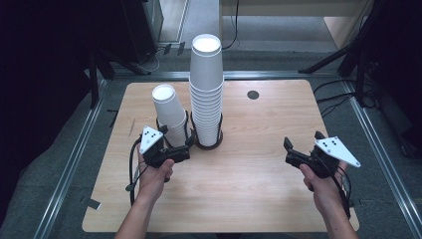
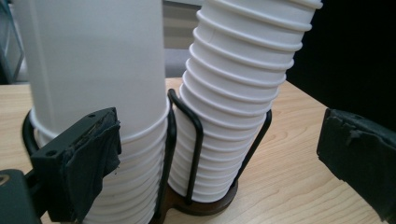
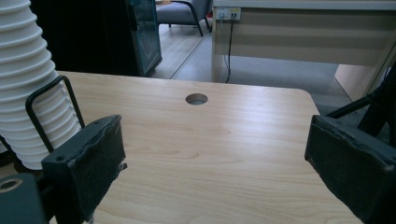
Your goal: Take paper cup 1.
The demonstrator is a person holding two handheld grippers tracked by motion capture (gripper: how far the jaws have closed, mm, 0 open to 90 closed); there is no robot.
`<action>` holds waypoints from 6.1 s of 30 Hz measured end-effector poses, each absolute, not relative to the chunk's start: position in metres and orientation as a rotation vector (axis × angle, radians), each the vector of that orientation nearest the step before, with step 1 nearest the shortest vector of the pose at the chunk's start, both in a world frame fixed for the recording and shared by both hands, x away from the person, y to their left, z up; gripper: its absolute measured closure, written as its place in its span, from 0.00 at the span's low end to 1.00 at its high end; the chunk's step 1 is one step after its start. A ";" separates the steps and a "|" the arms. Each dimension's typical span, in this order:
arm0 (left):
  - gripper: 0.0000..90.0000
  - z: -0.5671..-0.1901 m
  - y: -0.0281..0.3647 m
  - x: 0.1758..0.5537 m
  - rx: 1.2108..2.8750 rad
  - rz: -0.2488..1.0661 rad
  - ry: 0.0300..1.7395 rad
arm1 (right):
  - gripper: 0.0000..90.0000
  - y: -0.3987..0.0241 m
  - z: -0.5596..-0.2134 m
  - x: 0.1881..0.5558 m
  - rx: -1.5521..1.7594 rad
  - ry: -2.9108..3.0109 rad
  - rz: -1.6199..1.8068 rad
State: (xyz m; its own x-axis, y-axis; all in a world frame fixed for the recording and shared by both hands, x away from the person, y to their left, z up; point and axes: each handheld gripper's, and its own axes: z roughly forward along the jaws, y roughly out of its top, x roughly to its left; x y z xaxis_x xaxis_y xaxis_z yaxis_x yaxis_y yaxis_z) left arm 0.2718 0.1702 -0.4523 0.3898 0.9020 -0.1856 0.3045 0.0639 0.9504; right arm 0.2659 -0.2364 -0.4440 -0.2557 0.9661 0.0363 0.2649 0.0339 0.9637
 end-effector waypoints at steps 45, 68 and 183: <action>0.00 -0.430 0.114 0.315 1.538 0.767 1.063 | 0.03 -0.135 -0.370 0.305 1.080 1.717 1.530; 0.00 -0.434 0.103 0.324 1.499 0.801 1.050 | 0.03 -0.096 -0.341 0.323 1.037 1.735 1.598; 0.05 -0.445 0.097 0.337 1.443 0.875 1.081 | 0.20 -0.022 -0.277 0.361 0.983 1.644 1.671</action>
State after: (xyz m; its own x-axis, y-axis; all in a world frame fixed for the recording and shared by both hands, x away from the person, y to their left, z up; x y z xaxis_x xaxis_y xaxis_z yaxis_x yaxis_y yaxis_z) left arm 0.3371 0.0973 -0.4454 0.3162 0.9477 -0.0432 0.1554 -0.0069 0.9878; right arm 0.3606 -0.0224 -0.2772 -0.5529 0.8273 0.0993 0.0858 -0.0620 0.9944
